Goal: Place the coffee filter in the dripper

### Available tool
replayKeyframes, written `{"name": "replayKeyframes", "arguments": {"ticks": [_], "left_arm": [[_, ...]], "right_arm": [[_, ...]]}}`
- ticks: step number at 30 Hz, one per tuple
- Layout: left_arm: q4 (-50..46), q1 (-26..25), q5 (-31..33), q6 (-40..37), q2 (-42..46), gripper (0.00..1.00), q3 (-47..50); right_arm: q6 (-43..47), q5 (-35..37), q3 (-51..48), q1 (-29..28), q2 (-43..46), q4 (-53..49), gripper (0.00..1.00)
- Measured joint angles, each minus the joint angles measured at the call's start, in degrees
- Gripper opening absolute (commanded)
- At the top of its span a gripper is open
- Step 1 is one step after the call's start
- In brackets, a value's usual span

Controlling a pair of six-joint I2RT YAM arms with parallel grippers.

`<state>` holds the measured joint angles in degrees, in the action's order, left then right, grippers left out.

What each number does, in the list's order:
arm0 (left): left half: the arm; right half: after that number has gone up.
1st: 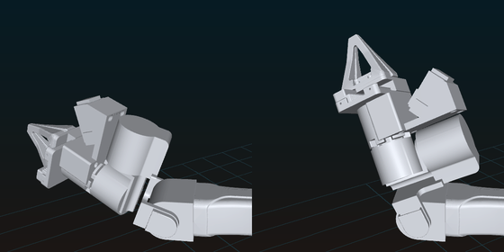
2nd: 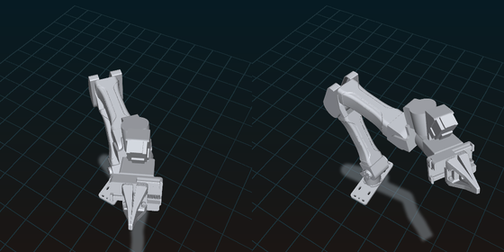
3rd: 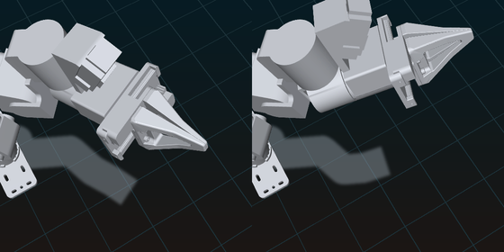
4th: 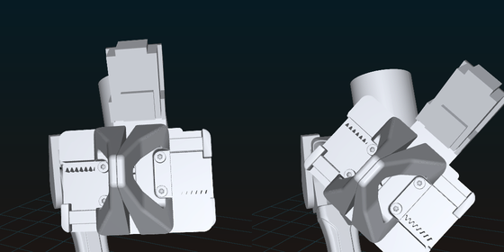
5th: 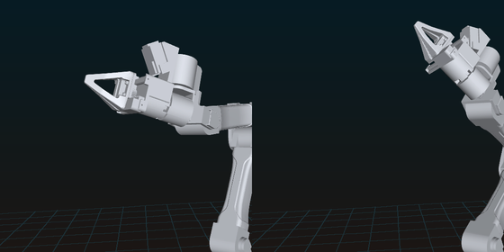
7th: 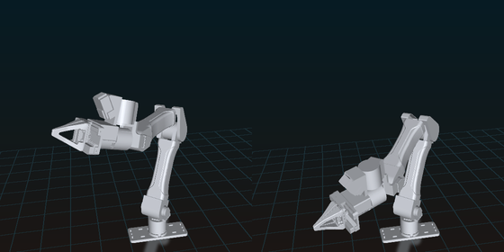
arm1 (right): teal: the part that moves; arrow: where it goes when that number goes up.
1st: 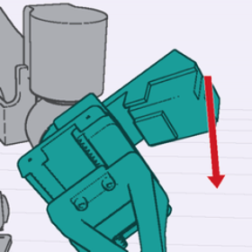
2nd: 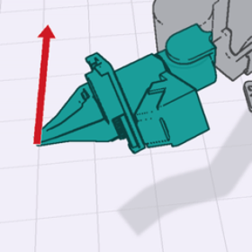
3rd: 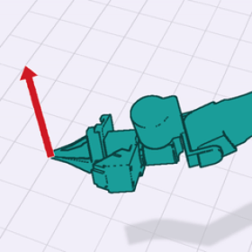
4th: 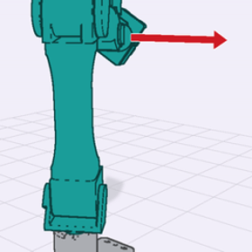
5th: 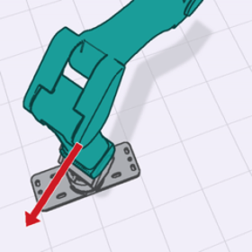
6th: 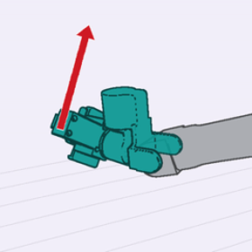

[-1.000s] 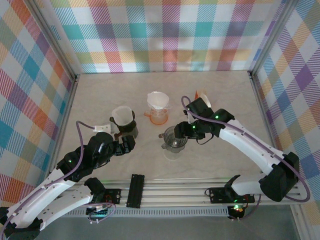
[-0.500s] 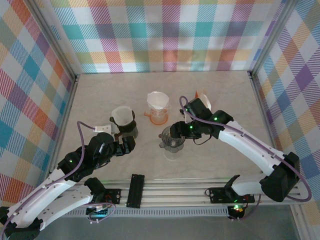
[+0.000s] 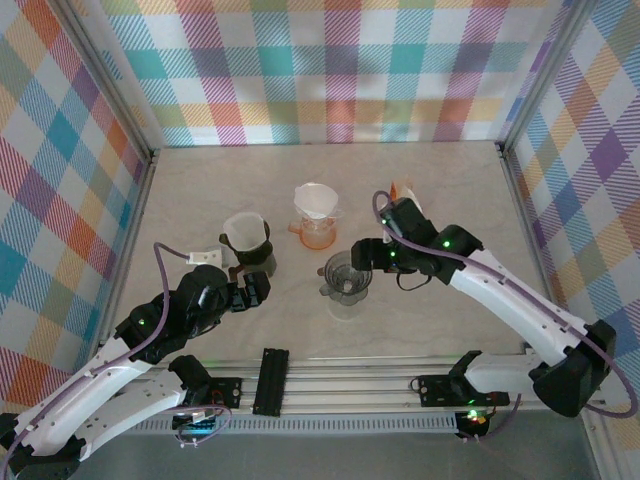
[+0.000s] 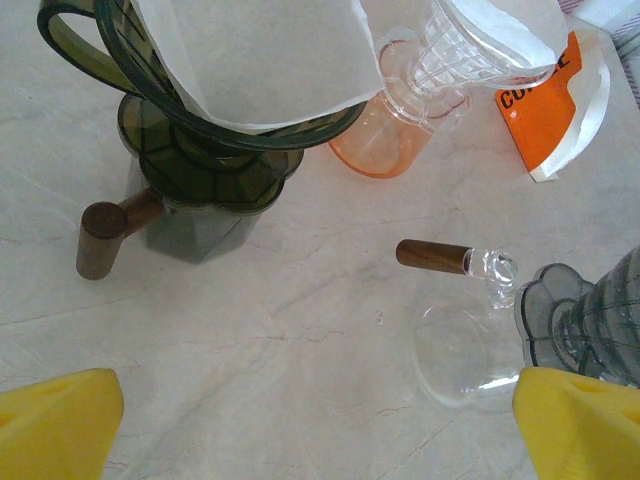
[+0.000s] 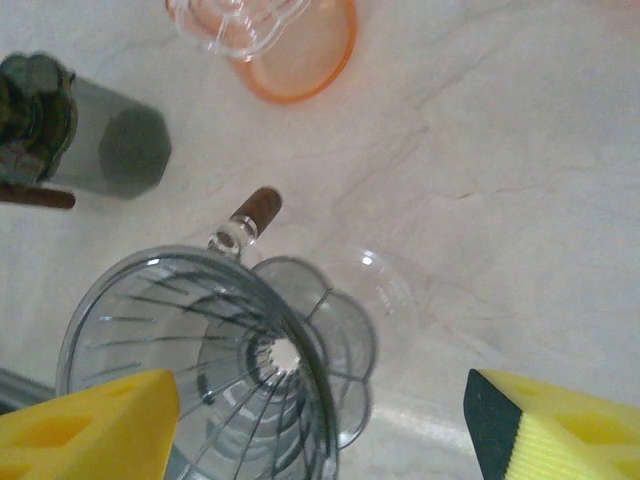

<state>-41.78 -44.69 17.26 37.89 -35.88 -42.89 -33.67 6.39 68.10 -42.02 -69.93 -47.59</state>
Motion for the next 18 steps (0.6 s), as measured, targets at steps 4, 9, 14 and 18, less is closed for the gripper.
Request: {"name": "replayKeyframes", "arguments": {"ticks": [4, 9, 14, 18], "left_arm": [[0.17, 0.00, -0.04, 0.00, -0.07, 1.00, -0.07], [0.20, 0.00, -0.11, -0.70, -0.81, 1.00, -1.20], [0.37, 0.00, -0.28, -1.77, -1.01, 1.00, -2.60], [0.46, 0.00, -0.48, -2.38, -1.03, 1.00, -2.93]], "right_arm": [[1.31, 5.07, 1.68, 0.94, -1.40, 0.57, 0.77], [3.80, 6.88, 6.62, 8.70, -9.01, 5.66, 0.71], [6.84, 7.50, 11.61, 18.01, -20.28, 9.46, 0.60], [9.79, 10.14, 15.17, 22.38, -29.00, 10.62, 0.49]]}}
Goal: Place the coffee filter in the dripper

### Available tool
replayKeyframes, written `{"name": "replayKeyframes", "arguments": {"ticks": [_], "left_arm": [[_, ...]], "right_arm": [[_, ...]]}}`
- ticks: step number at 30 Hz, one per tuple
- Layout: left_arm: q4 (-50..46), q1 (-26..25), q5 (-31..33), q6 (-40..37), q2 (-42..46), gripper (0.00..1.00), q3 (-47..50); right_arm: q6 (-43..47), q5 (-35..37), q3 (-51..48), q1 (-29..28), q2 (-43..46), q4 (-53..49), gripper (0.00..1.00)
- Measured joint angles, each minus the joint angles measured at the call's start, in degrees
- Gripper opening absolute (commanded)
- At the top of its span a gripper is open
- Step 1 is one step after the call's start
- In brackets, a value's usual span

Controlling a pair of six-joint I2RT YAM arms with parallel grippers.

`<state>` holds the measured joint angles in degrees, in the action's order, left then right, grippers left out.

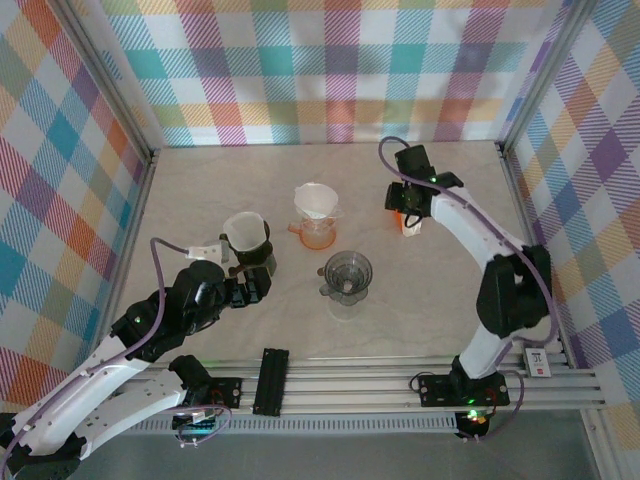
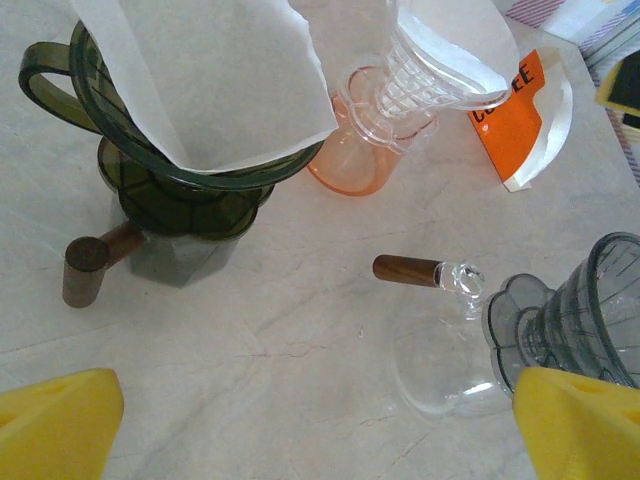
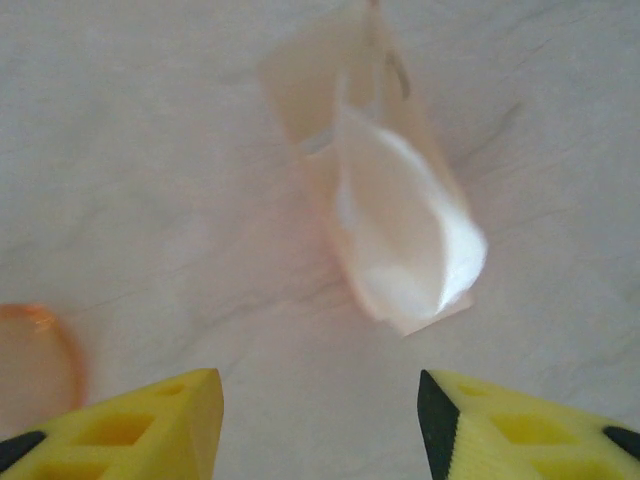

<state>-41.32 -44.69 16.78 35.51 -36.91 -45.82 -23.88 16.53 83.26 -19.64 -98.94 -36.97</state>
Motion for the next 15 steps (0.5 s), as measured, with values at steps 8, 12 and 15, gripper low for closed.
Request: {"name": "replayKeyframes", "arguments": {"ticks": [8, 12, 15], "left_arm": [[-0.02, 0.00, 0.00, -0.46, -0.76, 1.00, 0.00], [-0.02, 0.00, 0.02, -0.66, -1.99, 1.00, 0.00], [0.00, 0.00, 0.04, -0.70, -2.54, 1.00, 0.00]], "right_arm": [[3.65, 1.44, 1.60, 2.71, -6.82, 1.22, 0.44], [3.87, 1.22, 2.89, 2.75, -8.33, 1.75, 0.39], [3.87, 1.01, 4.66, 3.08, -10.05, 2.38, 0.36]]}}
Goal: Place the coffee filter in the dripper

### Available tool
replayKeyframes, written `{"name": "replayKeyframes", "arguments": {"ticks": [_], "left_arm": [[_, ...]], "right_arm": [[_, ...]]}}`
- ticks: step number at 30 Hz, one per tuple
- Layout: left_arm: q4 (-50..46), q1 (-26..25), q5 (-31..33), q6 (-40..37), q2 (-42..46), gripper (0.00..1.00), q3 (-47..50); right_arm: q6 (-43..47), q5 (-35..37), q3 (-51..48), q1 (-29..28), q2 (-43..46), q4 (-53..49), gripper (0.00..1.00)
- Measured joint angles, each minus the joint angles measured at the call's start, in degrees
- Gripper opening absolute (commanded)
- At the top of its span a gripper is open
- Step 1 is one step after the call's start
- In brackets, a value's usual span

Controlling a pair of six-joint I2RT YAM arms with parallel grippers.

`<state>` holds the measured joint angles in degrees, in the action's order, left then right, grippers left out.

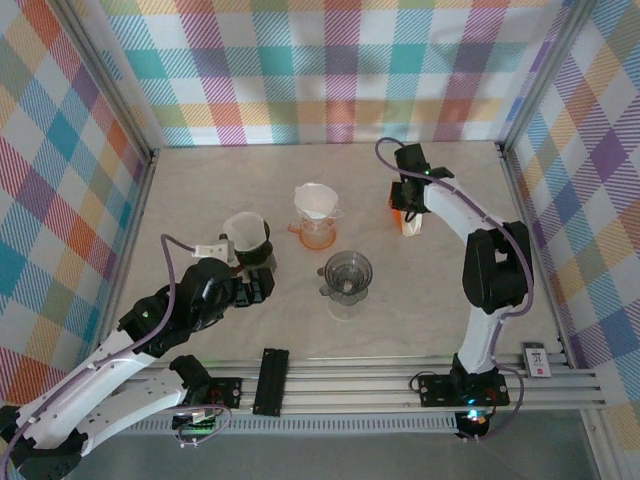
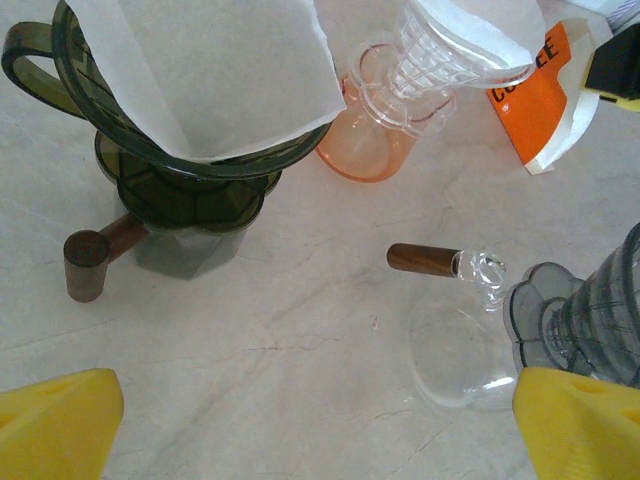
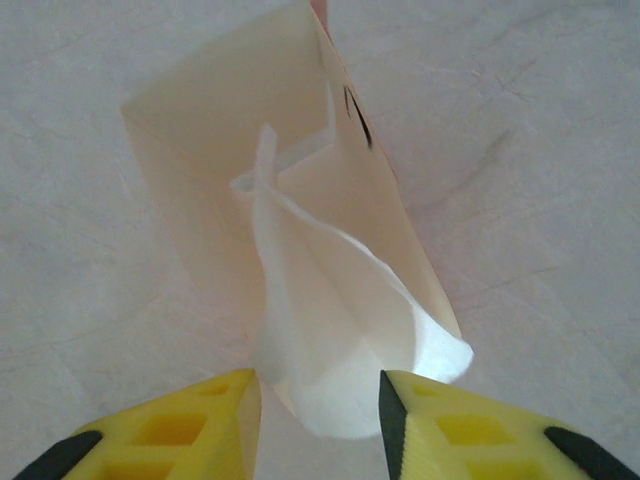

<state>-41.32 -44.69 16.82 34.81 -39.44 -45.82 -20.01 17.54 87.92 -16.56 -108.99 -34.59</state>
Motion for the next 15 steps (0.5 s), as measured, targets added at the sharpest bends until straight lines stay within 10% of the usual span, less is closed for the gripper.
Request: {"name": "replayKeyframes", "arguments": {"ticks": [15], "left_arm": [[0.15, 0.00, 0.42, -0.15, -0.81, 1.00, 0.00]], "right_arm": [[0.96, -0.20, 2.05, 0.26, -3.61, 1.18, 0.11]]}}
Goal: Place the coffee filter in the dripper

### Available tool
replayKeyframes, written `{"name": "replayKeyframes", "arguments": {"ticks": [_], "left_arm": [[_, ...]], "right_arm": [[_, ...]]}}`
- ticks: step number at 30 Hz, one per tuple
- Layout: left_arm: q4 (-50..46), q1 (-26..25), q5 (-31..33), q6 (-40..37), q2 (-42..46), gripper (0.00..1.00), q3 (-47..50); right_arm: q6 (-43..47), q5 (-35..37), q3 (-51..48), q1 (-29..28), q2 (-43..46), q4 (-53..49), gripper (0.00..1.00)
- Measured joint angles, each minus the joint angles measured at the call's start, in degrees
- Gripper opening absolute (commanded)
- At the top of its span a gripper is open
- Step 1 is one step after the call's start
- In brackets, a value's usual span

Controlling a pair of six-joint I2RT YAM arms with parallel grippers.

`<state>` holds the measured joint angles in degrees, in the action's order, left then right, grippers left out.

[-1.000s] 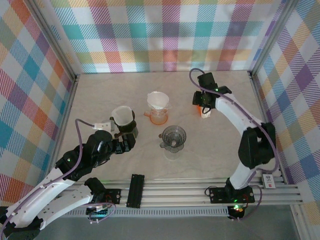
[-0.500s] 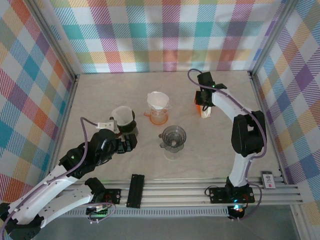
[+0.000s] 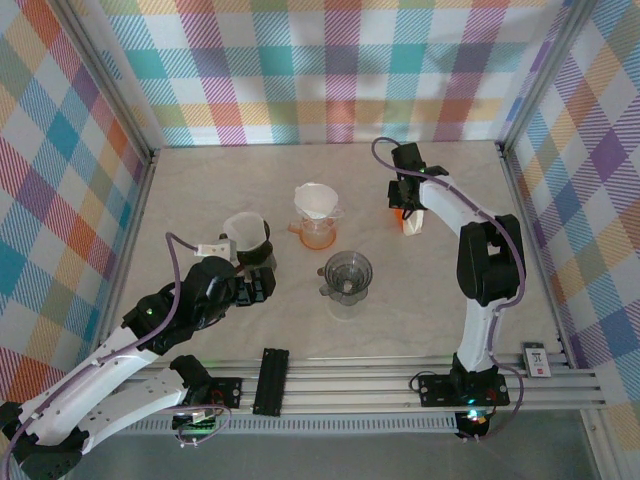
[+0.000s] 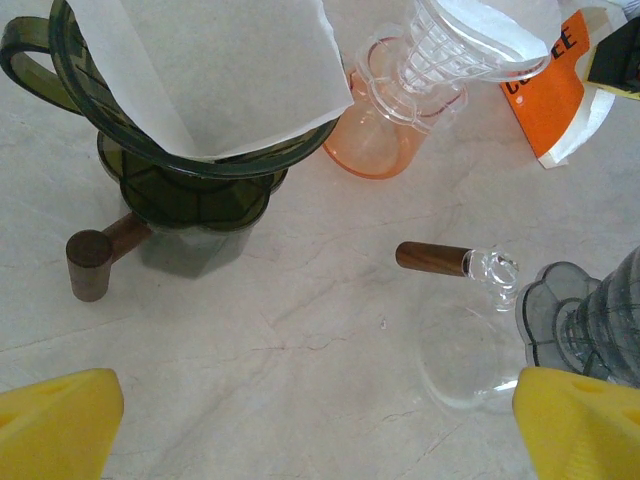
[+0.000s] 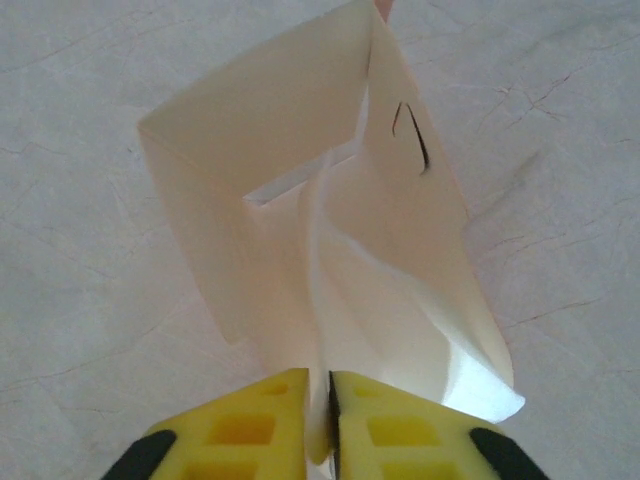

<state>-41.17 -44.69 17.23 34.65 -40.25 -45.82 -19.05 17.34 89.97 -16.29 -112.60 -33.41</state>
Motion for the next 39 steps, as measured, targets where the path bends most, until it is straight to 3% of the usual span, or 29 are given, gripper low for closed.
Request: {"name": "replayKeyframes", "arguments": {"ticks": [5, 16, 24, 33, 39], "left_arm": [[0.02, 0.00, -0.02, 0.00, -0.04, 1.00, 0.00], [0.87, 0.00, -0.15, -0.02, -0.15, 1.00, 0.00], [1.09, 0.00, -1.16, -1.14, -0.13, 1.00, 0.00], [1.27, 0.00, -1.38, -1.51, 0.70, 1.00, 0.00], [1.25, 0.00, -1.79, -1.51, 0.70, 1.00, 0.00]], "right_arm": [[0.26, 0.02, -0.02, 0.02, 0.04, 0.04, 0.00], [-0.20, 0.26, -4.74, 0.00, 7.39, -0.09, 0.00], [-2.67, -1.11, -14.10, -1.84, 25.46, -2.27, 0.00], [-3.10, -7.21, -17.16, -11.98, 47.30, -10.54, 0.00], [-2.51, -15.17, -12.79, -15.72, 51.36, -20.74, 0.00]]}}
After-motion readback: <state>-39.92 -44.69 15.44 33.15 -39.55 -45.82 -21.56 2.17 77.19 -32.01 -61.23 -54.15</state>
